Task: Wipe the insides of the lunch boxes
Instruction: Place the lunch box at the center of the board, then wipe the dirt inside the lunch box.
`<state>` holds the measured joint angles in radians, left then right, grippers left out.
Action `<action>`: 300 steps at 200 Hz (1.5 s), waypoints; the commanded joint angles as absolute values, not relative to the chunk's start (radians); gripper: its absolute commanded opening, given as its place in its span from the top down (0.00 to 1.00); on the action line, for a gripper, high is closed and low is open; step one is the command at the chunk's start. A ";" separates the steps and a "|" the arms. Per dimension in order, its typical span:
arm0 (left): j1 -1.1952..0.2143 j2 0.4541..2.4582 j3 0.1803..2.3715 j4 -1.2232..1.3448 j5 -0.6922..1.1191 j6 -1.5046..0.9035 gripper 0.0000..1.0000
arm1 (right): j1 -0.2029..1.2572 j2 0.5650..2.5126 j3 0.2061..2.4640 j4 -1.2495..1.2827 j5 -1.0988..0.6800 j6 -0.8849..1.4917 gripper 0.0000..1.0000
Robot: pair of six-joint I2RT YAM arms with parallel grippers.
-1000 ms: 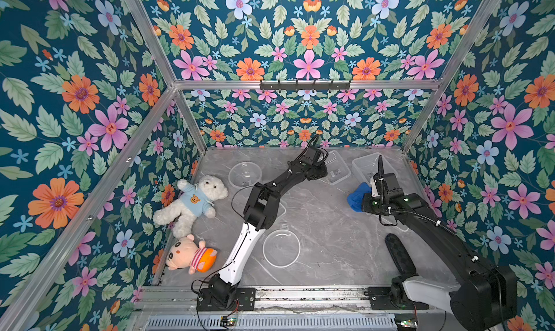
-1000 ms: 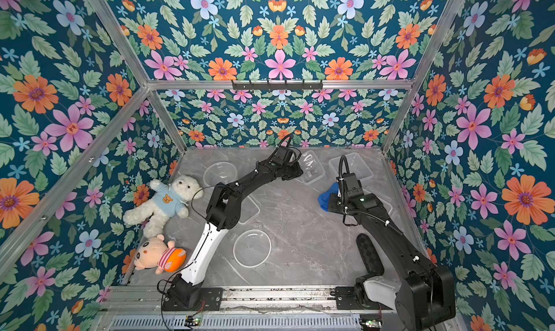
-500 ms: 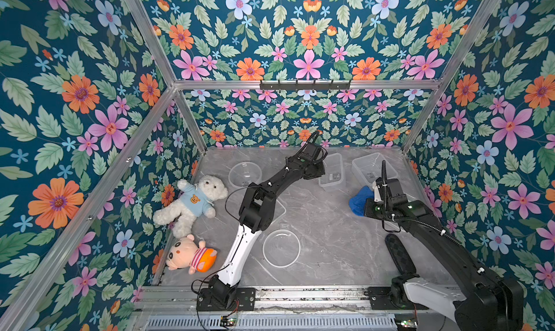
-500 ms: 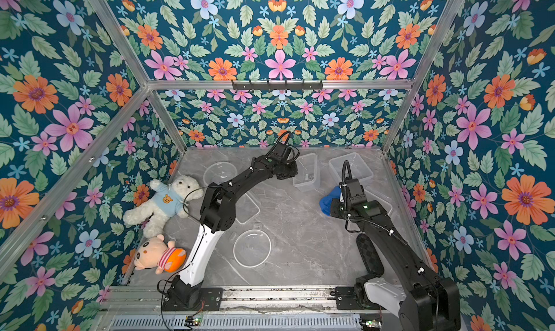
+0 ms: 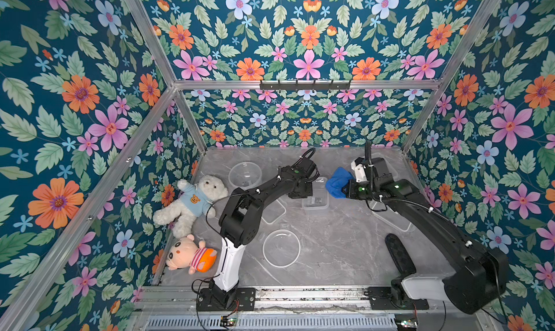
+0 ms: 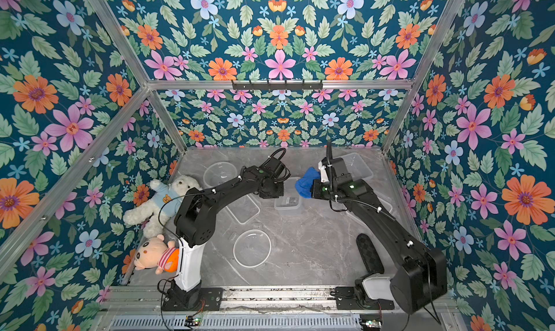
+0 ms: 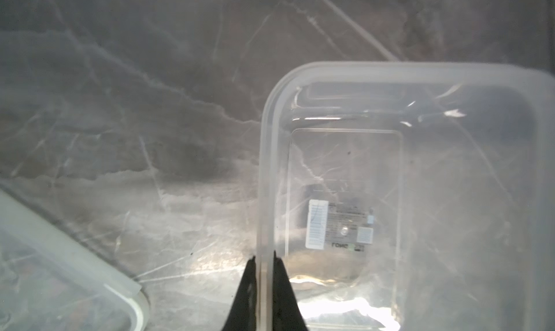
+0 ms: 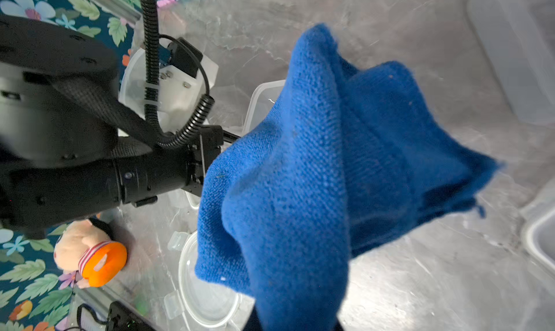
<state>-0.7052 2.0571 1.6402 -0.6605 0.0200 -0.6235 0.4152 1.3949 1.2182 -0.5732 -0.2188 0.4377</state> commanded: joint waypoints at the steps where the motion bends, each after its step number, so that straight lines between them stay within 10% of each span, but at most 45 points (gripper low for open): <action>1: -0.715 2.037 1.604 -0.626 -0.004 -0.652 0.88 | 0.438 1.481 1.253 -0.545 -0.269 0.435 1.00; 68: -0.722 2.015 1.567 -0.506 0.053 -0.698 0.44 | 0.546 1.702 1.312 -0.535 -0.284 0.413 1.00; 98: -0.722 1.947 1.496 -0.464 0.040 -0.704 0.43 | 0.546 1.776 1.331 -0.546 -0.252 0.410 1.00; 141: -0.720 1.915 1.449 -0.450 0.052 -0.708 0.44 | 0.561 1.896 1.392 -0.591 -0.270 0.411 0.53; 300: -0.595 1.790 1.213 -0.139 0.315 -0.822 0.45 | 0.565 1.680 1.289 -0.574 -0.133 0.432 0.22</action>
<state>-0.5961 1.7821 1.2087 -0.2119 0.2604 -0.7902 0.5636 1.6752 1.2995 -0.6262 -0.0994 0.4187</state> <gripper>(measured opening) 0.546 0.756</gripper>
